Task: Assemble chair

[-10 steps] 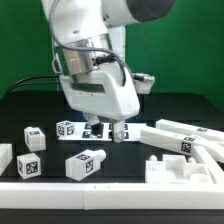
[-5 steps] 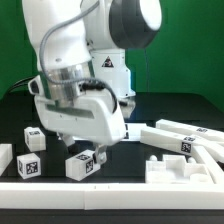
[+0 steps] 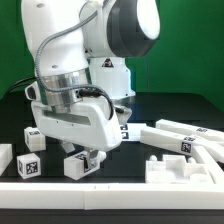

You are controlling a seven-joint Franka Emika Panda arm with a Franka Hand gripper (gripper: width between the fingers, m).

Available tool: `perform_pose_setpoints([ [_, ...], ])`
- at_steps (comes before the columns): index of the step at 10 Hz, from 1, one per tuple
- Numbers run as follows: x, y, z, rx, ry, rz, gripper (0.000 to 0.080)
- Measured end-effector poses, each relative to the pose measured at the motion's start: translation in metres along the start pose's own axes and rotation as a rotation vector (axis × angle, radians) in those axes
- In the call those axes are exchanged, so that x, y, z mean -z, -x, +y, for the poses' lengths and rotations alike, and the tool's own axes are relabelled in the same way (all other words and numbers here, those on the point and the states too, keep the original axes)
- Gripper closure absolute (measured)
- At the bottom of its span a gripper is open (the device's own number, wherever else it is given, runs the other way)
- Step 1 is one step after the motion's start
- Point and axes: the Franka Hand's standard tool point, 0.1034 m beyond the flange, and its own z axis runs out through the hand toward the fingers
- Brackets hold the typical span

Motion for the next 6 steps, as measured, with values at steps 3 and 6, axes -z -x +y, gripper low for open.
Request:
perform_pose_setpoints([
  [3,0.019,0.032,0.001,0.208,0.031,-0.032,0.0518],
  [6,0.025,0.049,0.007,0.237,0.039,-0.028,0.0518],
])
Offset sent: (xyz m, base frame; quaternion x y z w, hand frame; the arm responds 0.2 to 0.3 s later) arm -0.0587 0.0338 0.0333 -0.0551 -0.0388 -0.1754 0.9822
